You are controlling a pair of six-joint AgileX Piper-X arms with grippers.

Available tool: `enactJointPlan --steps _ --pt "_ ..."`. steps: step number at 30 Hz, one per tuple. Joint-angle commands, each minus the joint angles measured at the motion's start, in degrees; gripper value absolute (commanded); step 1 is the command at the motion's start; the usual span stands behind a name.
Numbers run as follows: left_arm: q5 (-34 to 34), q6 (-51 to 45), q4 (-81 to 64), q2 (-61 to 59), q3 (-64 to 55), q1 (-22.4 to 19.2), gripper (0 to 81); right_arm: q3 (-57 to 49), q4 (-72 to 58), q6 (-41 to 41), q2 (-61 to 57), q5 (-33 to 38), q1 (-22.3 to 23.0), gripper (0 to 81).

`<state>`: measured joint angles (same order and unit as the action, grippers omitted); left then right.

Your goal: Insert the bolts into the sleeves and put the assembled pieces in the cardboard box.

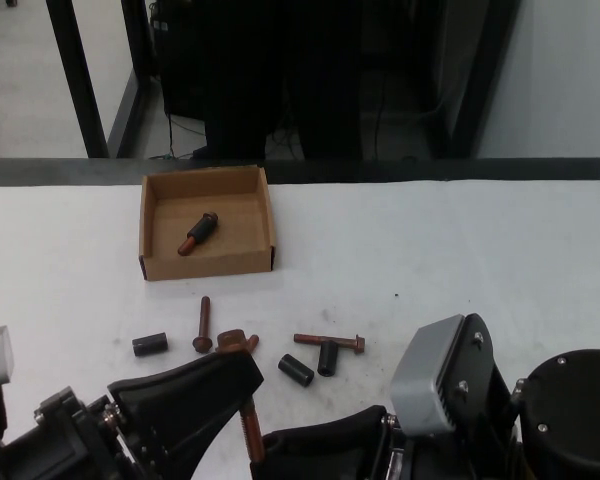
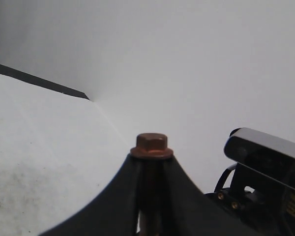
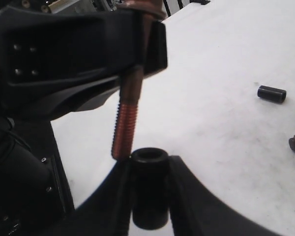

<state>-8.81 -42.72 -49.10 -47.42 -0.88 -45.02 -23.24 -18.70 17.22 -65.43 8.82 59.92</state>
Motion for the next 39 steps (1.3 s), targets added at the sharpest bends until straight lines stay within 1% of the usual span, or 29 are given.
enactJointPlan --steps 1,7,29,39 --pt "1.1 -1.0 -1.4 -0.1 -0.4 -0.2 0.8 -0.7 -1.7 0.8 0.7 0.5 -0.1 0.2" --pt "1.3 -0.9 -2.6 -0.1 -0.4 -0.2 0.8 -0.7 -1.7 0.8 0.7 2.1 -0.1 0.2" --pt "0.6 -2.0 -2.2 -0.1 -0.4 -0.2 0.8 -0.8 -3.6 0.8 0.7 1.4 -0.1 0.2" --pt "-1.2 -2.0 0.1 -0.1 -0.4 -0.3 0.8 -0.8 -6.5 0.8 0.7 0.9 -0.1 0.2"
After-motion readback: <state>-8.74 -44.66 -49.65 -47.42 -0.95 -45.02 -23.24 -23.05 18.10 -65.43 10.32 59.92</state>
